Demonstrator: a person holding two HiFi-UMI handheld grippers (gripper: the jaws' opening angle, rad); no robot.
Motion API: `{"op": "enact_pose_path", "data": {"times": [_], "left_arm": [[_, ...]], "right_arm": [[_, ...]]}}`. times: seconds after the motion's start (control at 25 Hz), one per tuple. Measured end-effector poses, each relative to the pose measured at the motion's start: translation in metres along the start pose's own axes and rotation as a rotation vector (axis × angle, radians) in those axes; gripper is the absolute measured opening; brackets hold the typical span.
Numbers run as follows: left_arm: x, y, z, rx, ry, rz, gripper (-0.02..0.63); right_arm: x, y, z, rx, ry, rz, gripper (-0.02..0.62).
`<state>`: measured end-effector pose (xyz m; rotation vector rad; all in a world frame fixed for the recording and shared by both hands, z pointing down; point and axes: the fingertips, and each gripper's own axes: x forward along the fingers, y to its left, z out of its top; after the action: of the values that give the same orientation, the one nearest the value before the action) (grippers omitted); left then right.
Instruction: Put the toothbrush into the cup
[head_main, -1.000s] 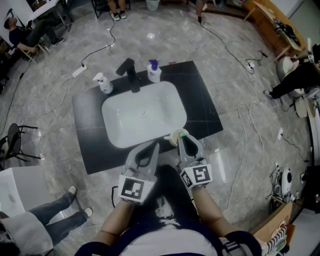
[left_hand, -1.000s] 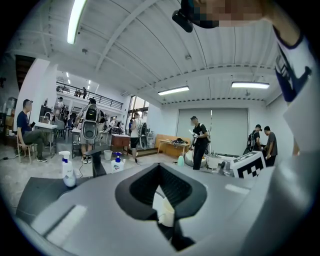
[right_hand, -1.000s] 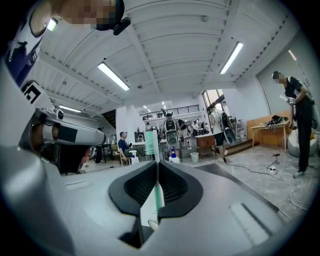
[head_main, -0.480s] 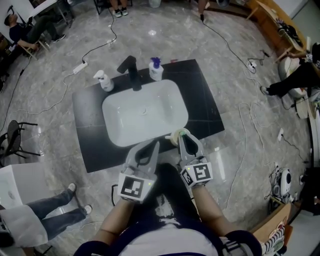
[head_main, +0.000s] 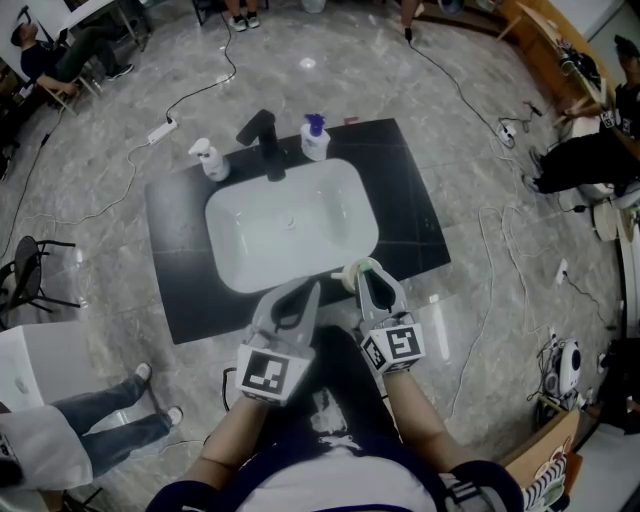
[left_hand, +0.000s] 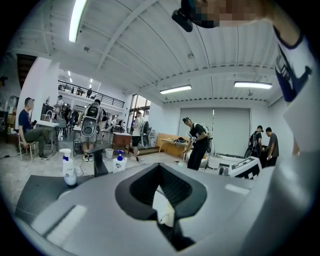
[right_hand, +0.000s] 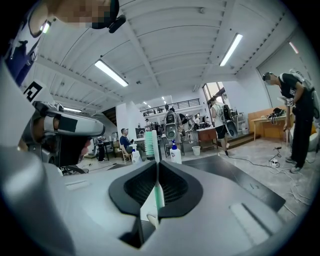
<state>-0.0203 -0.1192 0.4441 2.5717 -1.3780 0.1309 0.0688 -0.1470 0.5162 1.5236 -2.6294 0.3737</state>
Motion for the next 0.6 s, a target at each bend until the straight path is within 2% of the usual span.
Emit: {"op": "enact_pose_path", "data": {"times": [0.6], "left_arm": [[0.003, 0.000, -0.004, -0.013, 0.013, 0.006, -0.002]], "right_arm": [[0.000, -0.009, -0.017, 0.039, 0.039, -0.013, 0.017]]}}
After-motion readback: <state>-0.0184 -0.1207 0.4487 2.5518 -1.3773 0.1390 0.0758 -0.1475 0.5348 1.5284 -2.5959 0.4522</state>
